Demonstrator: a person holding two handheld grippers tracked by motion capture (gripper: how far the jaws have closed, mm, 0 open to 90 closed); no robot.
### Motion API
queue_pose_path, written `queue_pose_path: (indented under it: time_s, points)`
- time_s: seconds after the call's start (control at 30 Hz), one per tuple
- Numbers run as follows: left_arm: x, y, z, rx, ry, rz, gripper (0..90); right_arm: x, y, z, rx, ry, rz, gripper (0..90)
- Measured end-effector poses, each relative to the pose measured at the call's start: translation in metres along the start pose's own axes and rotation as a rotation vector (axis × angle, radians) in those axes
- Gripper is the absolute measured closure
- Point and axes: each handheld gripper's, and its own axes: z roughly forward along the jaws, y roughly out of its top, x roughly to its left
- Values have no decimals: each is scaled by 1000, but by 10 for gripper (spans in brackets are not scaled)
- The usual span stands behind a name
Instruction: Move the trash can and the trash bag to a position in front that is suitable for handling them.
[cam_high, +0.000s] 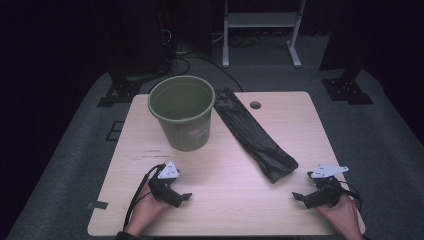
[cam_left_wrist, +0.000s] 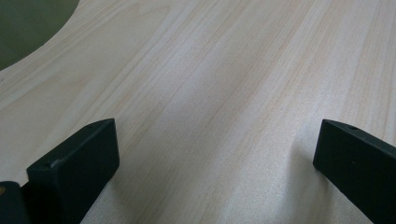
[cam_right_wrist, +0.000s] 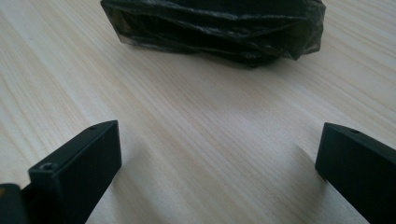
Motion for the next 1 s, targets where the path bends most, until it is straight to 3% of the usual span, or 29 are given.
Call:
queue_pose_path:
  time_s: [0.37,0.6,0.73,0.83,1.0]
  points:
    - [1,0,0,1,13,-10,0,3,21,-8,-35,-36,19,0]
    - [1,0,0,2,13,-10,0,2,40,-8,-85,-15,26,49]
    - [1,0,0,2,13,-10,0,1,53,-3,-89,-10,21,64]
    - [1,0,0,2,13,-10,0,1,63,-1,-101,2,11,123]
    - [1,0,0,2,13,-10,0,2,80,8,-112,19,18,127]
